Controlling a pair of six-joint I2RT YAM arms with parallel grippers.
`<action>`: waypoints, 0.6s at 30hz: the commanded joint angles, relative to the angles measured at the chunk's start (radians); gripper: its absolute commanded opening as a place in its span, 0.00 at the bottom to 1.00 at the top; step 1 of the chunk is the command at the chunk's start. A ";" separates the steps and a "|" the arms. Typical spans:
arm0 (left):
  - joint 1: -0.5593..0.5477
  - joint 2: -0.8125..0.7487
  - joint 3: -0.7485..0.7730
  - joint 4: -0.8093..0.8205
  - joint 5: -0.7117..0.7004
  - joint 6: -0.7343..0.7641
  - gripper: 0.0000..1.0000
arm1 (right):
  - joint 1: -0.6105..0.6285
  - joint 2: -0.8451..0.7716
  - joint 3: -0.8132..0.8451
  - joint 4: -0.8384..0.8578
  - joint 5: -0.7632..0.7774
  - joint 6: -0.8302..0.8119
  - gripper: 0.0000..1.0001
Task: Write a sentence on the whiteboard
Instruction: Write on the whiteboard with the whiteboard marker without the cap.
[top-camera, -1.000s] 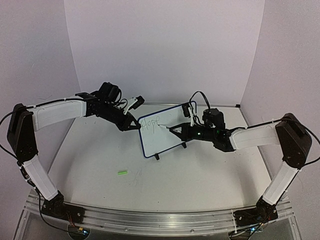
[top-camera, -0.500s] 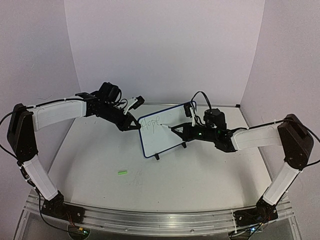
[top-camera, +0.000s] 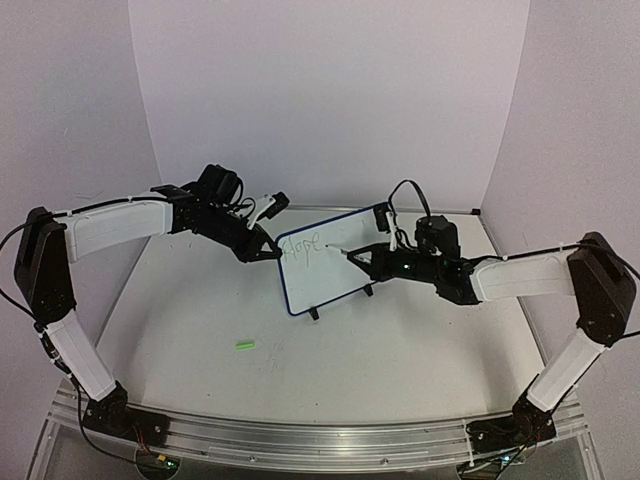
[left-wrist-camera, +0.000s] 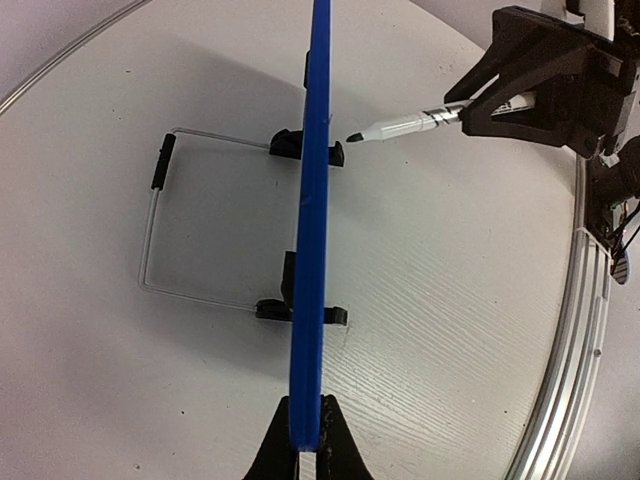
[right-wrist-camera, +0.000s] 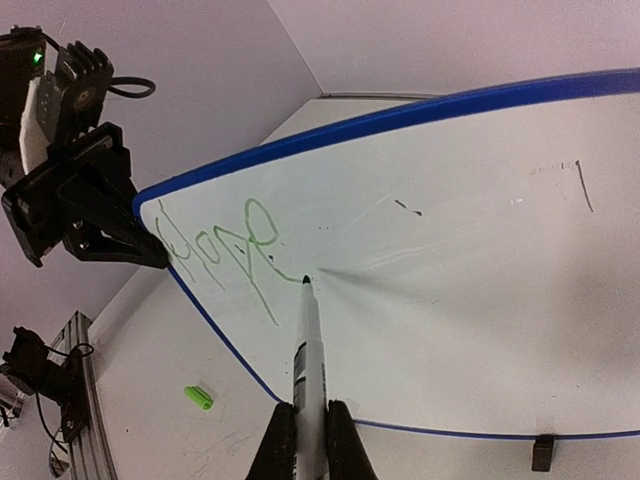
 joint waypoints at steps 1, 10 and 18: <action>-0.008 0.020 0.014 -0.042 -0.032 0.027 0.00 | -0.004 -0.112 -0.035 -0.023 -0.017 0.004 0.00; -0.008 0.015 0.015 -0.041 -0.022 0.024 0.00 | -0.043 -0.188 -0.075 -0.075 -0.092 0.004 0.00; -0.008 0.011 0.013 -0.043 -0.022 0.023 0.00 | -0.105 -0.160 -0.042 -0.069 -0.176 -0.005 0.00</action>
